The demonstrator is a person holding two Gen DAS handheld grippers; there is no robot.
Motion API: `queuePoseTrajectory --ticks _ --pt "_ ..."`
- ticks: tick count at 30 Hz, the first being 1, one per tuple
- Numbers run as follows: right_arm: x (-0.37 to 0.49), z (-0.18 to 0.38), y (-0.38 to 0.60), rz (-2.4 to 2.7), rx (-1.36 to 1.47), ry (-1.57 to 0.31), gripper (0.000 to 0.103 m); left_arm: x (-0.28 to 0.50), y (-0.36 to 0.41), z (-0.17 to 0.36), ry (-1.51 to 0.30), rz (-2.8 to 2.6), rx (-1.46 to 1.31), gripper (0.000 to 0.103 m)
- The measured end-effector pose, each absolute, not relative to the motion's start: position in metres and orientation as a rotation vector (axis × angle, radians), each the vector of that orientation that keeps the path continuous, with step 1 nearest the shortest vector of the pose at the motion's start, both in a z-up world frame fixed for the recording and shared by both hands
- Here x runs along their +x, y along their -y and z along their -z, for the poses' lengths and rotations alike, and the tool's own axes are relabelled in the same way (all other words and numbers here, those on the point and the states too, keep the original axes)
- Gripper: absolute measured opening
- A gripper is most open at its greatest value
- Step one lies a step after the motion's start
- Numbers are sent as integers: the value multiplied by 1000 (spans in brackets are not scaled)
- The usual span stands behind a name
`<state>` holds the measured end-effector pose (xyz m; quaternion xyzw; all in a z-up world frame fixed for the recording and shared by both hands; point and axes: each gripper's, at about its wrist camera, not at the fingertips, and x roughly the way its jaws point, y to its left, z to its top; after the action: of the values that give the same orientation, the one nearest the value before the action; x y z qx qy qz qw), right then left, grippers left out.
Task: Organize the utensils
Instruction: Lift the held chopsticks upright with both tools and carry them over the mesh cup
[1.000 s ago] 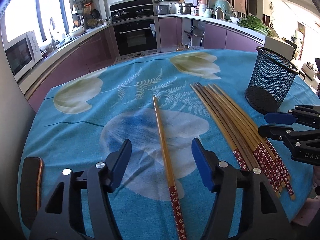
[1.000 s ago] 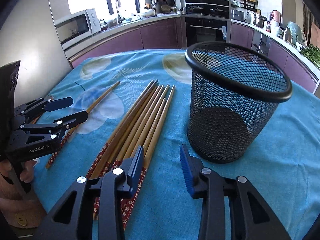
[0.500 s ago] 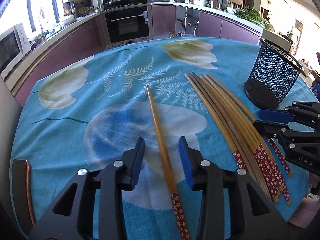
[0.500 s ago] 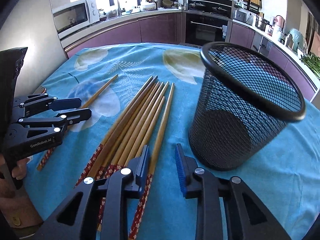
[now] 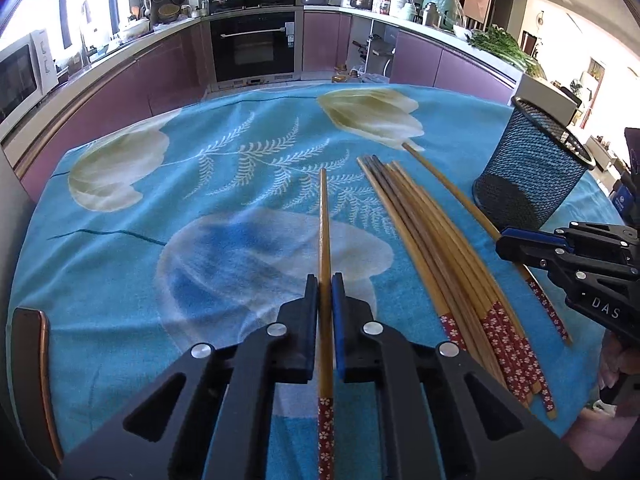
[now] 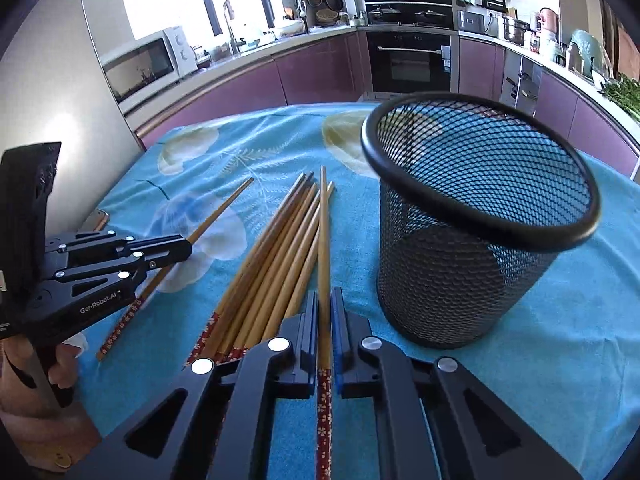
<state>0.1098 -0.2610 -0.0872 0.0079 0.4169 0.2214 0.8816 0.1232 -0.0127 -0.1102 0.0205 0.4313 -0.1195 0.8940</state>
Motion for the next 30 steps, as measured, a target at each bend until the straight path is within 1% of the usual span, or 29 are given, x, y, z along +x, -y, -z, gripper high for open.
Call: queuePoseTrajectory --ticks 5,11,21,30 --pt "102 71 270 -546 82 -824 6 114 9 90 -860 309 -2 8" --pt "90 44 283 -603 129 -742 6 99 9 53 -789 407 -57 8" --pt "78 1 313 -613 166 -590 6 72 9 -13 -625 539 -130 8" --pt "88 -35 334 -588 153 -482 6 87 37 -69 -513 624 -150 8"
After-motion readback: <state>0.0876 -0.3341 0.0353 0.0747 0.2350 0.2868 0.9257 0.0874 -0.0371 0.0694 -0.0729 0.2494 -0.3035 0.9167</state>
